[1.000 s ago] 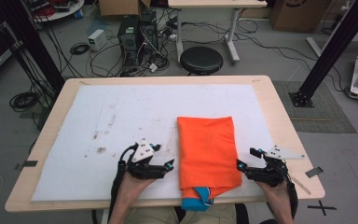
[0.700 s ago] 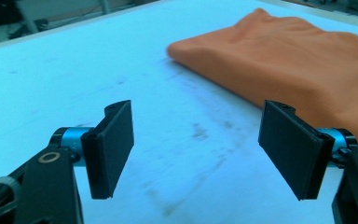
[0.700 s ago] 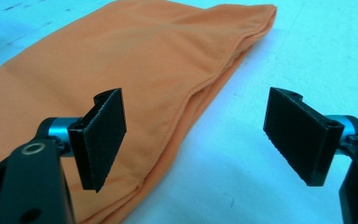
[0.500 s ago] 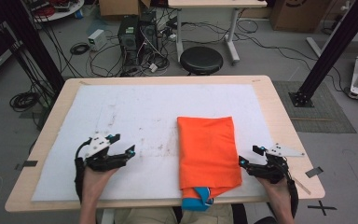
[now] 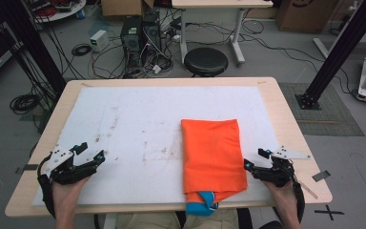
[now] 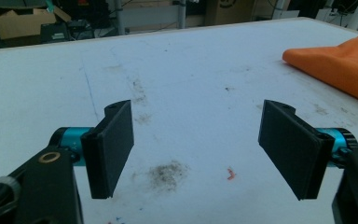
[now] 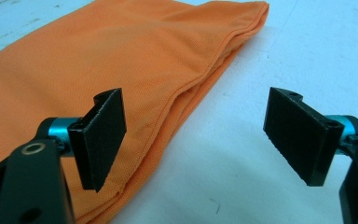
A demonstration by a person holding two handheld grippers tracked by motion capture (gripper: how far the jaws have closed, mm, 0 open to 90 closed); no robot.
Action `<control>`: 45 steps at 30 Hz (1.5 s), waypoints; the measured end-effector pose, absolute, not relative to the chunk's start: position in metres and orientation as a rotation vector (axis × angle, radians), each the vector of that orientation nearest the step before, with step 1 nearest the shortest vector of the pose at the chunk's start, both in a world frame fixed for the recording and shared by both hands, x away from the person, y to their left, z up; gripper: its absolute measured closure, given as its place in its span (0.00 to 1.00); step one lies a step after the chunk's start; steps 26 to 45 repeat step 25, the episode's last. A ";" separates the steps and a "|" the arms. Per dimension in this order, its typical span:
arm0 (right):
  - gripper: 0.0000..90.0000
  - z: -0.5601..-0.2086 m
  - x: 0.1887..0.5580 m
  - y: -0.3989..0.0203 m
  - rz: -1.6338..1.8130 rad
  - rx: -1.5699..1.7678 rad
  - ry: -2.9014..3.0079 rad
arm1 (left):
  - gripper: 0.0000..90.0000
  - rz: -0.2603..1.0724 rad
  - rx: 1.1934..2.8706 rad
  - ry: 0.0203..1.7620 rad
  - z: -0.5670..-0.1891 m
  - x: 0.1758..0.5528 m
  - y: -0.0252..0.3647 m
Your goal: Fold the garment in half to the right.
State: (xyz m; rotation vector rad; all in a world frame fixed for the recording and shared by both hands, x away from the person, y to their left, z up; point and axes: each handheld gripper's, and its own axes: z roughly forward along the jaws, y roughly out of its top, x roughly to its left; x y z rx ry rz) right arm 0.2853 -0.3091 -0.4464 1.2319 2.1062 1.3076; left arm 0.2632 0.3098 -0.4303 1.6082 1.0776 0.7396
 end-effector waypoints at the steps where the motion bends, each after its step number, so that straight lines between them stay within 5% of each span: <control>1: 0.24 -0.446 0.285 -0.308 1.311 1.236 2.109 | 0.30 0.741 1.609 1.079 -0.430 0.263 0.310; 45: 0.24 -0.447 0.286 -0.306 1.317 1.220 2.133 | 0.30 0.736 1.665 1.045 -0.432 0.265 0.301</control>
